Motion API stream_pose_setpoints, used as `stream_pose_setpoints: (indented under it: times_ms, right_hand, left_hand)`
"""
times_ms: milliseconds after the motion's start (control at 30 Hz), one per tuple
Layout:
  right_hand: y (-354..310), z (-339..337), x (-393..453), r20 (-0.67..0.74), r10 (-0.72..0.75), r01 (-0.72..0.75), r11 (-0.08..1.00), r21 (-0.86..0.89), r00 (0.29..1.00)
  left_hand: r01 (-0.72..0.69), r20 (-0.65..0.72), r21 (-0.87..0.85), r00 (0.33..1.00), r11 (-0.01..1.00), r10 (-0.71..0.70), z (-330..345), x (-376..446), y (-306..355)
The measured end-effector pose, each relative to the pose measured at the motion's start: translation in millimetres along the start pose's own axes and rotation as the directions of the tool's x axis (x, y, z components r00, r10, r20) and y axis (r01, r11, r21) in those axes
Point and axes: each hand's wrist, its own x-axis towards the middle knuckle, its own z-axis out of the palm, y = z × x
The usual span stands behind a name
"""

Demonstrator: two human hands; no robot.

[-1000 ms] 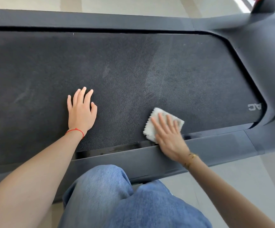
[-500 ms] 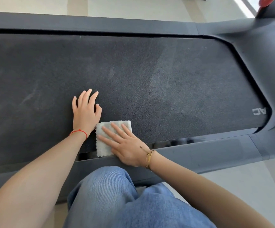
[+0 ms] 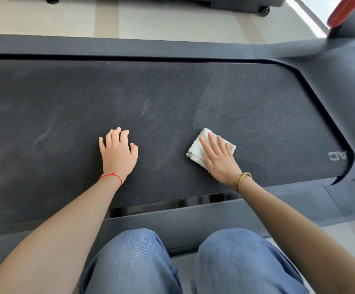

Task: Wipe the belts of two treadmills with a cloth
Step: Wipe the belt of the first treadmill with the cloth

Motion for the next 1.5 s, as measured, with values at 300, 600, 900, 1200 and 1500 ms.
stream_pose_setpoints:
  times_ms: [300, 600, 900, 1200, 1500]
  right_hand:
    - [26, -11, 29, 0.062, -0.381, 0.386, 0.915, -0.116, 0.923]
    - [111, -72, 163, 0.001, 0.028, -0.028, 1.0, -0.008, 1.0]
    - [78, -39, 125, 0.047, -0.544, 0.545, 0.832, -0.1, 0.838]
    - [95, -92, 271, -0.041, -0.068, 0.067, 0.998, -0.023, 0.997]
    - [98, -77, 233, 0.033, -0.48, 0.479, 0.864, -0.156, 0.877]
  left_hand:
    - [-0.04, -0.017, -0.011, 0.999, 0.999, 0.04, 30, 20, 89]
    - [-0.023, 0.026, -0.001, 0.999, 1.0, 0.023, 67, 47, 154]
    - [0.024, -0.026, 0.021, 0.999, 1.0, -0.023, 67, 46, 156]
    - [0.035, -0.028, 0.052, 0.999, 0.998, -0.034, 67, 49, 157]
    - [0.035, -0.008, 0.071, 0.999, 0.997, -0.035, 65, 49, 158]
